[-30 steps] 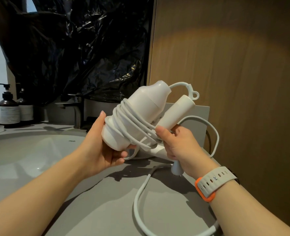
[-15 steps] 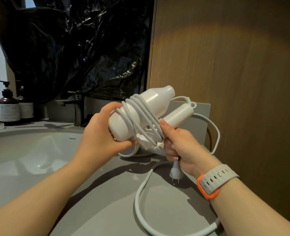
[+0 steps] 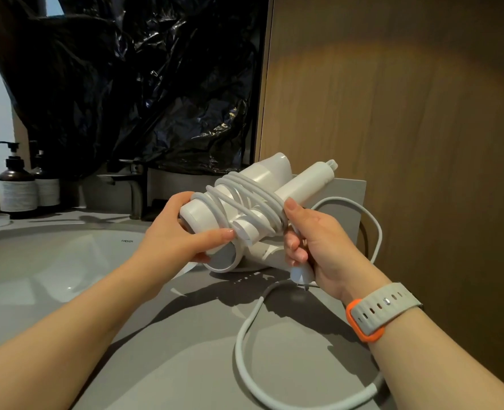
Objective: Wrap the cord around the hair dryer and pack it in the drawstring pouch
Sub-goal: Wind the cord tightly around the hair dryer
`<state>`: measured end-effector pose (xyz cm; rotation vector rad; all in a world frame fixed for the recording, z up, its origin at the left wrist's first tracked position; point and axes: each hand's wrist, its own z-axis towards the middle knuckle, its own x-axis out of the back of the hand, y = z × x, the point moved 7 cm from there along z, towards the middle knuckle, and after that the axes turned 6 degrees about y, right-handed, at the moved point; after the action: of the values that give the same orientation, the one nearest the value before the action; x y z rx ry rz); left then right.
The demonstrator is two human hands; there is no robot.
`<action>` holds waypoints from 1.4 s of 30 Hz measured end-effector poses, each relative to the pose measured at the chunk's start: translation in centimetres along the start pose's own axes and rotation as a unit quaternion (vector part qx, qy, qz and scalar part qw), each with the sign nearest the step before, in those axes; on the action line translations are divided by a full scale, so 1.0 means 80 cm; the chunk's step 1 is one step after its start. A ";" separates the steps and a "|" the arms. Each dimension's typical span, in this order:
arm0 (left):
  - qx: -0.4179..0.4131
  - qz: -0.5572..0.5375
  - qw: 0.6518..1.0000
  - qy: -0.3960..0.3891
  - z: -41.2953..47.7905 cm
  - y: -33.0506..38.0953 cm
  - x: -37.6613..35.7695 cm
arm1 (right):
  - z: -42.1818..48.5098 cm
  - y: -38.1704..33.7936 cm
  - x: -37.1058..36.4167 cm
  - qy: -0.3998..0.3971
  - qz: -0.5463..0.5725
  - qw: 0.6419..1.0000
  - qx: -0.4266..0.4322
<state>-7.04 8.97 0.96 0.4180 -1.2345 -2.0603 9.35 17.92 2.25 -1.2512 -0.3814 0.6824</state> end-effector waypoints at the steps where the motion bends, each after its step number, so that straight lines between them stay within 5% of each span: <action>1: 0.005 -0.001 1.000 -0.010 0.000 -0.001 -0.001 | 0.000 0.001 0.001 0.003 -0.002 1.000 -0.002; 22: -0.110 0.163 0.980 -0.024 -0.011 0.016 0.002 | -0.003 -0.002 0.002 -0.027 -0.048 0.998 0.001; 34: -0.025 0.100 0.991 -0.084 -0.012 0.000 -0.010 | 0.001 0.003 0.014 0.053 -0.125 0.991 -0.010; 42: 0.049 0.053 0.994 -0.081 -0.012 -0.006 -0.008 | -0.002 -0.004 0.008 0.033 -0.084 0.996 -0.001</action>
<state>-6.22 8.98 0.00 0.2281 -1.4267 -1.9797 10.02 18.14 2.48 -1.2252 -0.4264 0.4960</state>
